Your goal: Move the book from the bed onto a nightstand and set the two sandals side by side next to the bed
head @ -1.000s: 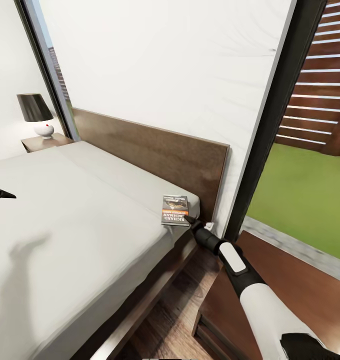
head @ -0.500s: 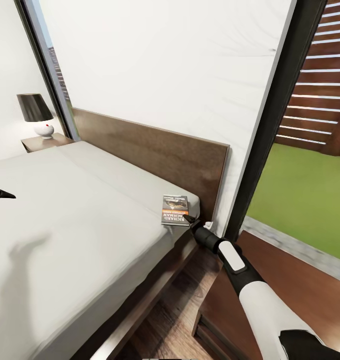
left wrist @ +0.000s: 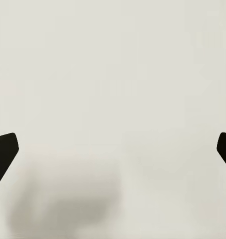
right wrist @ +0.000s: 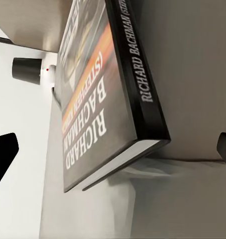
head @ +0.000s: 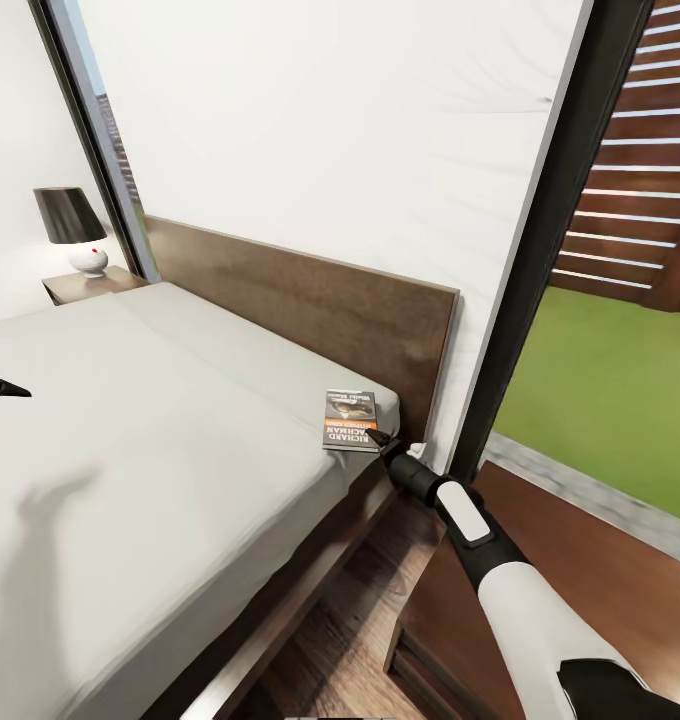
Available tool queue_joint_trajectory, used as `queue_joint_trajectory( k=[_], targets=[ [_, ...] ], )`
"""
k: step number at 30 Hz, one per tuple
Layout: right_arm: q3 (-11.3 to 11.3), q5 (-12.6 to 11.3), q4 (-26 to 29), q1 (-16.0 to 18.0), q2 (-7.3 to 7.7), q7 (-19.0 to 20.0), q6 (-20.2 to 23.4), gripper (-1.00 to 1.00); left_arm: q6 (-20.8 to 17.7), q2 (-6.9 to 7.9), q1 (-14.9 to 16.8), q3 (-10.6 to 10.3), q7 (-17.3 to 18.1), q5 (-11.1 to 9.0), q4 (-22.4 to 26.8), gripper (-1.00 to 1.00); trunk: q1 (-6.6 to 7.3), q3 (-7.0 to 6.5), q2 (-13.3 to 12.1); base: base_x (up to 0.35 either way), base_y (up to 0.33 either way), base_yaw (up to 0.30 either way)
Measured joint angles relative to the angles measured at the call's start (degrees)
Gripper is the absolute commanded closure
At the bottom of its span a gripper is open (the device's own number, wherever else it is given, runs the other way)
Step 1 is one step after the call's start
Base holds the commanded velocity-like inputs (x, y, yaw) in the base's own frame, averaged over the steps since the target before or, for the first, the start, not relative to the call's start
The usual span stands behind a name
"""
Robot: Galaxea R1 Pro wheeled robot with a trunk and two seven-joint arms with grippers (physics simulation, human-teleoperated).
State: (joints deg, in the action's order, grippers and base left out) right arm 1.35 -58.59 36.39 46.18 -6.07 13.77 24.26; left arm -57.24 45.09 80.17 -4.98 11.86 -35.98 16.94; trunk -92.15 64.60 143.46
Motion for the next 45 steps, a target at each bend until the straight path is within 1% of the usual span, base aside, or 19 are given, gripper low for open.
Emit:
queue_joint_trajectory(
  k=[25,34,45],
  targets=[
    [0.0,0.0,0.0,0.16,-0.05,0.0,0.01,-1.0,-0.03,0.04,0.01,0.0,0.0,0.0,-0.01,-1.0,0.0,0.0,0.0,0.0,0.0,0.0],
    [0.0,0.08,-0.42,0.66,-0.05,0.0,-0.03,-1.0,-0.03,0.93,0.0,-0.08,0.0,-0.06,0.0,-1.0,0.0,0.0,0.0,0.0,0.0,0.0],
    [0.04,0.08,-1.03,1.14,-0.05,0.0,-0.04,-1.0,-0.03,1.13,-0.01,-0.09,0.0,-0.09,0.02,-1.0,0.0,0.0,0.0,0.0,0.0,0.0]
  ],
)
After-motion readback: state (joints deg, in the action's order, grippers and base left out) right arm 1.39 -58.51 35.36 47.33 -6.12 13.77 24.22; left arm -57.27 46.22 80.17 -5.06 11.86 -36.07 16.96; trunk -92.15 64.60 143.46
